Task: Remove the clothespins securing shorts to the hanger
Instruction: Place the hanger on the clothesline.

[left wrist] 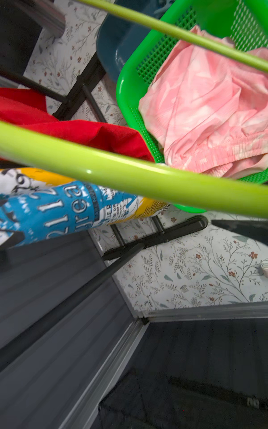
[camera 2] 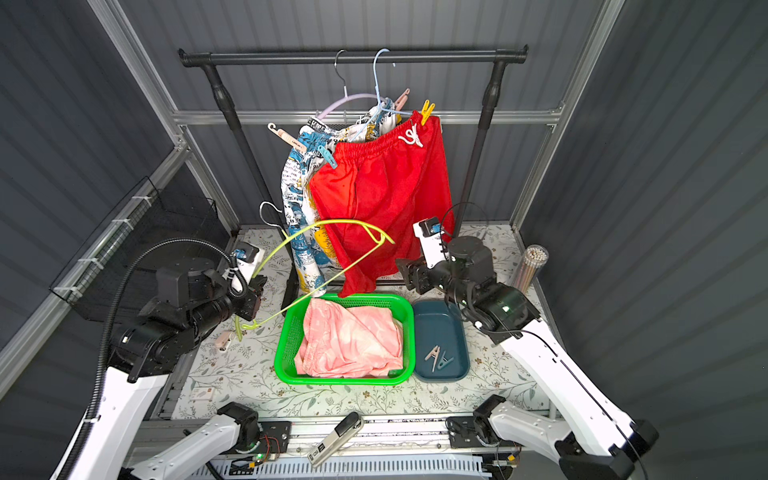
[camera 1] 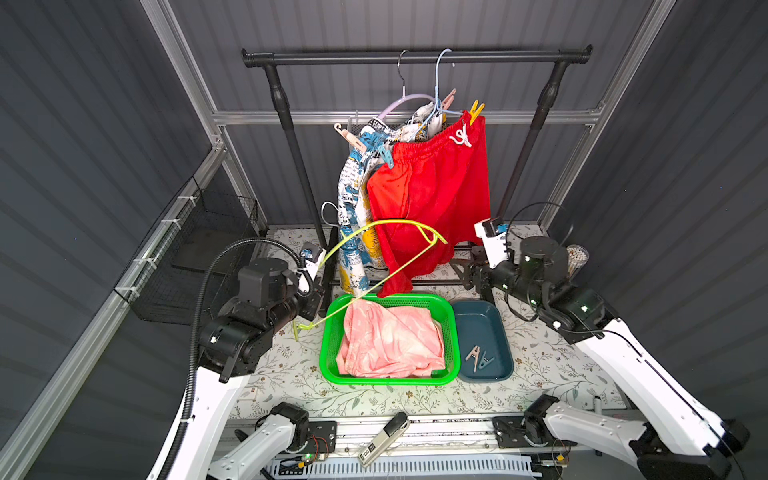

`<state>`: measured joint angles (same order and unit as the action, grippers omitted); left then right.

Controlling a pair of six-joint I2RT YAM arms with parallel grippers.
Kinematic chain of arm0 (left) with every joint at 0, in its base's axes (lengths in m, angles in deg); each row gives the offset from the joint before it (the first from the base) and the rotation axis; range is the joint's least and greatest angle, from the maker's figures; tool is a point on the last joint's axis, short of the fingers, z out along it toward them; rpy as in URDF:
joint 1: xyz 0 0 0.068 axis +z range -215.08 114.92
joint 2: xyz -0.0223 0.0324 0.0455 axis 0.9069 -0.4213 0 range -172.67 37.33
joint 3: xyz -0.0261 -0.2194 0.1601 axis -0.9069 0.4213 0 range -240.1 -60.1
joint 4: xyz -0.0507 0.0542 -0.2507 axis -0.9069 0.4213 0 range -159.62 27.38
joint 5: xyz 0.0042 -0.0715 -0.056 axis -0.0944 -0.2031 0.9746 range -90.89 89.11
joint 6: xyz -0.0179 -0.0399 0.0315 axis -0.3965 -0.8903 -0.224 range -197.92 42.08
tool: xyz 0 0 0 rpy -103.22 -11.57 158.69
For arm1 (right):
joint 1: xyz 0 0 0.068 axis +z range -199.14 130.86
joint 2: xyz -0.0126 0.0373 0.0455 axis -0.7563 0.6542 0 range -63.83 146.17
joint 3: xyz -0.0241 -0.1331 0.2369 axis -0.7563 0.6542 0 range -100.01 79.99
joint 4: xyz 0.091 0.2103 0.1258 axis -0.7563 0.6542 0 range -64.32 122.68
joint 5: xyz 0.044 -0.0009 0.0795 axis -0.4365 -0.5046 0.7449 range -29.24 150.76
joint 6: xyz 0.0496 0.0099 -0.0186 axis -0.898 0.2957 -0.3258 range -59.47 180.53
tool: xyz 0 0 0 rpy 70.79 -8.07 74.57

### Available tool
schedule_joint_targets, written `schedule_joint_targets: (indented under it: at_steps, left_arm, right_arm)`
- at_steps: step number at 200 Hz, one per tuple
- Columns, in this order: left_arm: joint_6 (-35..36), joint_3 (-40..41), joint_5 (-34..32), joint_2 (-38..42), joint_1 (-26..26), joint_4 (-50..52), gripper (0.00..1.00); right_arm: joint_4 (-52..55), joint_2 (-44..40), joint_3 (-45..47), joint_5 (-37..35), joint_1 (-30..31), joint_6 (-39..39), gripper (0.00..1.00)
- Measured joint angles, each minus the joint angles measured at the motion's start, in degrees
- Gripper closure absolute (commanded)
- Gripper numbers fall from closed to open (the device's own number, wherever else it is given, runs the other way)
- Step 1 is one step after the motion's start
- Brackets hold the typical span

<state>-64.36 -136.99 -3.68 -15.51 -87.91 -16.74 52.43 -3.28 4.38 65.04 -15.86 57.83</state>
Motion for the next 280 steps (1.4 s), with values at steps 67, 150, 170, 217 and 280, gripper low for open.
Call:
schedule_joint_targets:
  at_steps: [67,150,170,217,280]
  left_arm:
    - [1.5,0.3,11.2,-3.4,0.0,7.9,1.0]
    - [2.5,3.6,14.4,-8.6,-2.0,9.9,1.0]
    - [2.6,3.6,14.4,-8.9,-2.3,9.9,1.0]
    - [2.6,3.5,14.4,-8.9,-2.4,9.9,1.0]
    - [2.6,2.1,15.7,-8.8,-2.6,10.2,1.0]
  right_arm:
    - [1.9,5.5,-3.7,11.3,-3.3,5.5,0.21]
    - [4.8,10.0,-3.9,21.0,-3.9,9.3,0.24]
    - [5.0,9.6,-3.0,22.6,-3.9,10.0,0.24]
    - [5.5,9.1,-0.7,22.5,-3.7,11.4,0.25]
    - [8.8,12.7,-0.5,13.9,1.3,14.8,0.43]
